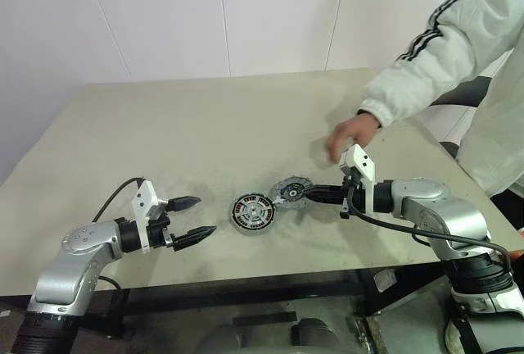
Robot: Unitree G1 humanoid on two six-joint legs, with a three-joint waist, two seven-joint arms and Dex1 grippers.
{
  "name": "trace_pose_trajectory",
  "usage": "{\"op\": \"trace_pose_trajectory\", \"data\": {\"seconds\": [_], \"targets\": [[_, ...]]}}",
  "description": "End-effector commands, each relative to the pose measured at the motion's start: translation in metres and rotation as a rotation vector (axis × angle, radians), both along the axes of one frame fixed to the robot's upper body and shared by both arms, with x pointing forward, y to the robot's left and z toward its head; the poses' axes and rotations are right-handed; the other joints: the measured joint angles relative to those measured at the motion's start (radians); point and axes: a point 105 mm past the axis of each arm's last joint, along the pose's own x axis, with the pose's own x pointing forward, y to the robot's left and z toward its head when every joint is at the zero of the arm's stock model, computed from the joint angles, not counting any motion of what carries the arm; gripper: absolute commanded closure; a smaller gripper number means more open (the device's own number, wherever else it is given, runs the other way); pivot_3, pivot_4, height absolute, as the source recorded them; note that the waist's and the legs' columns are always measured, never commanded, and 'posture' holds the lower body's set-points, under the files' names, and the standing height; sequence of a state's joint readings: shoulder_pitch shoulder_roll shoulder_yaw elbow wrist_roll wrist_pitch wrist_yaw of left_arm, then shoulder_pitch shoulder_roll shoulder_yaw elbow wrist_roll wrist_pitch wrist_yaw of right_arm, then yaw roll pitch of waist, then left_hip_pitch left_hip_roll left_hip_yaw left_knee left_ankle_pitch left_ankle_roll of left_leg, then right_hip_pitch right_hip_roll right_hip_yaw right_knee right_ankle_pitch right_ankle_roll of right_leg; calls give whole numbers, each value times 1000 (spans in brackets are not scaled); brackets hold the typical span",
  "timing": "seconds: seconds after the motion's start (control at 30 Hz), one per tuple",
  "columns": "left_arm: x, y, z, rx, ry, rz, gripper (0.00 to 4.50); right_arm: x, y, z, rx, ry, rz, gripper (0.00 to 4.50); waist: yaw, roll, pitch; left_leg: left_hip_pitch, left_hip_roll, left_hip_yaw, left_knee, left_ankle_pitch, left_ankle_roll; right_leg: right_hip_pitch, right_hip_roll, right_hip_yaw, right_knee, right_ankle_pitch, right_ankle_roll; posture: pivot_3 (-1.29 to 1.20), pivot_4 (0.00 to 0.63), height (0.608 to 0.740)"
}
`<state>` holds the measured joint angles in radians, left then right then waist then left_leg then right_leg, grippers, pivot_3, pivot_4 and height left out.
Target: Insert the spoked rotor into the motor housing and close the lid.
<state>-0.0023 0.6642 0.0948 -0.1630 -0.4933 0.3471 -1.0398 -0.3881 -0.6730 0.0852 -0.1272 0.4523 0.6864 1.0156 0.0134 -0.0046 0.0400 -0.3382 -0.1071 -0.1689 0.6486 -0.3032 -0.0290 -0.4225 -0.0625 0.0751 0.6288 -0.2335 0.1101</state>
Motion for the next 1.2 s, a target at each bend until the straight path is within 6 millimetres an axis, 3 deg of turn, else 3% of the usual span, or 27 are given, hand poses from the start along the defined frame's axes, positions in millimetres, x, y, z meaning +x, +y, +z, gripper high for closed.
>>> {"op": "trace_pose_trajectory", "data": {"seconds": [0.03,0.17,0.33,0.5,0.67,0.9,1.07,1.2], "targets": [[3,0,9,-7,-37,-4,0,15,-13,19,17,-85,-73,4483,0,0,0,0,0,0,0,0,0,0,0,0,0,0,0,0,0,740],[3,-1,9,-7,-38,-6,0,32,-35,17,-13,-112,-178,4483,0,0,0,0,0,0,0,0,0,0,0,0,0,0,0,0,0,740],[3,0,9,4,-59,3,0,40,-65,-6,-90,-78,-282,4483,0,0,0,0,0,0,0,0,0,0,0,0,0,0,0,0,0,740],[2,-1,7,0,-52,3,0,35,-72,-34,-163,-37,-288,4483,-1,0,0,0,0,0,0,0,0,0,0,0,0,0,0,0,0,740],[0,-2,5,-6,-42,1,0,30,-54,-50,-158,-15,-240,4483,-2,0,0,0,0,1,0,0,0,0,0,0,0,0,0,0,0,740],[0,-2,1,7,-31,1,0,39,-10,-44,-117,-57,-148,4483,-1,0,0,1,0,1,1,0,0,0,0,0,1,0,0,0,0,740],[-1,0,0,10,-33,10,0,43,12,-20,-59,-108,-84,4483,0,0,0,0,0,0,0,0,0,0,0,0,0,0,0,0,0,740],[-3,2,0,10,-32,16,0,32,34,1,-2,-126,13,4483,-1,0,0,0,0,0,0,0,0,0,0,0,0,0,0,0,0,740]]}}
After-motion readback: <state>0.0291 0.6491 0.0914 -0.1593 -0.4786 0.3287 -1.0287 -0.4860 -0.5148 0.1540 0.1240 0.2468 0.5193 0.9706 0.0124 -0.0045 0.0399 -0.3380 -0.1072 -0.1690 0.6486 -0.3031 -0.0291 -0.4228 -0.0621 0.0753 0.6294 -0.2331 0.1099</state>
